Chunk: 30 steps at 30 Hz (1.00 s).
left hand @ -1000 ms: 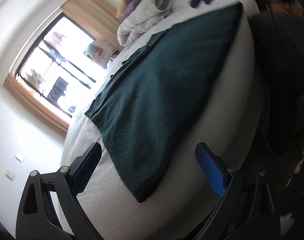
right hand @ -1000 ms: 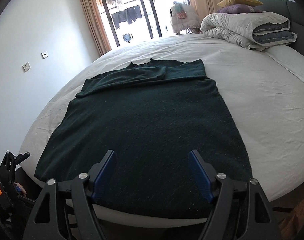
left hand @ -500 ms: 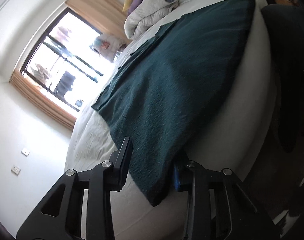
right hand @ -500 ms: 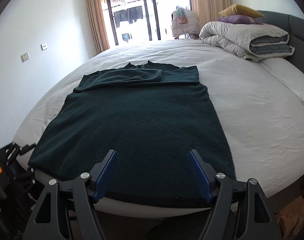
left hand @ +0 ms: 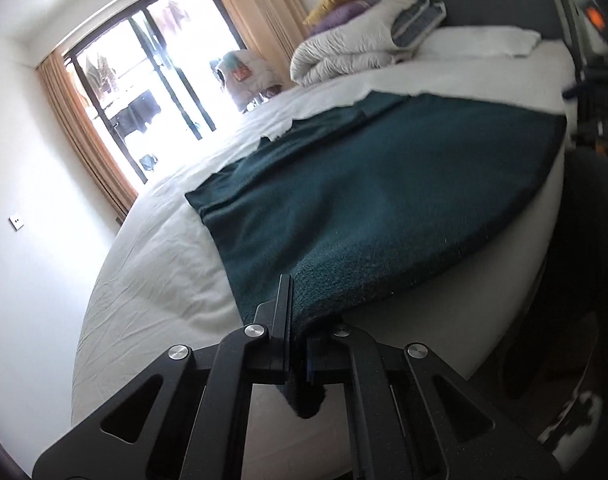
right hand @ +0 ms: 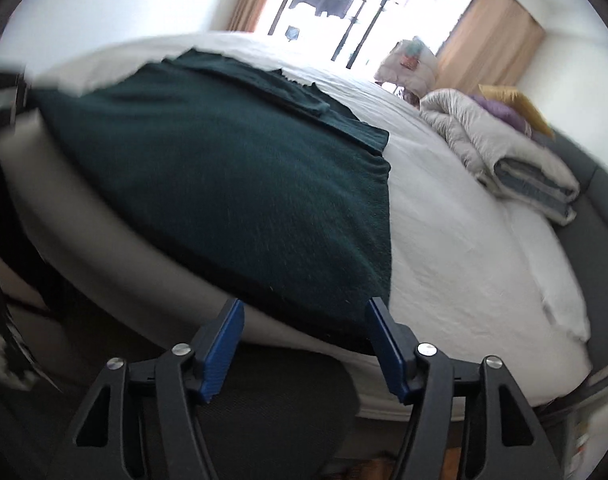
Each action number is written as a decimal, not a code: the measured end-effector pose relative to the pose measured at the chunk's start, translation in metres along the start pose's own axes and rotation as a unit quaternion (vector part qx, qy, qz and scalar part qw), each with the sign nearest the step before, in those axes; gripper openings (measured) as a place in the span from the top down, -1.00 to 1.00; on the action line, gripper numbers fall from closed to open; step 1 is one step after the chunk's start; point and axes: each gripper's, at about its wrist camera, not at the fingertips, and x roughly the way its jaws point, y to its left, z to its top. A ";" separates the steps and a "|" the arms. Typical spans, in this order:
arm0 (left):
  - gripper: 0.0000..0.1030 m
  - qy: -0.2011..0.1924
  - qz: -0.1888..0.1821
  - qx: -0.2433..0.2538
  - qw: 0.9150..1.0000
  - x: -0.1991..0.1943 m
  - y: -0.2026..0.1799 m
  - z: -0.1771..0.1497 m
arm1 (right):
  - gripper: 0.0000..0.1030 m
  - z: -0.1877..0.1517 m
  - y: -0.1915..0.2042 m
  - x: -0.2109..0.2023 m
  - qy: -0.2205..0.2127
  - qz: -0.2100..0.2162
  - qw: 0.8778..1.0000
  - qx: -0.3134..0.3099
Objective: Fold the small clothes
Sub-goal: 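Grasp the sweater hem with the left gripper while the right gripper grasps beside it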
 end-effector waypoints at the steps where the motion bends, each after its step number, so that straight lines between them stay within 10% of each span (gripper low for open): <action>1: 0.93 -0.002 -0.004 -0.006 1.000 -0.002 0.002 0.003 | -0.14 -0.001 0.005 0.002 0.000 -0.014 1.000 -0.025; 15: 0.94 -0.015 -0.018 -0.055 0.998 -0.015 0.023 0.033 | 0.02 0.003 0.058 0.040 -0.024 -0.108 0.974 -0.199; 30: 0.94 0.011 -0.020 0.028 0.999 -0.011 -0.002 -0.008 | 0.80 -0.007 0.035 0.055 0.010 -0.155 0.952 -0.262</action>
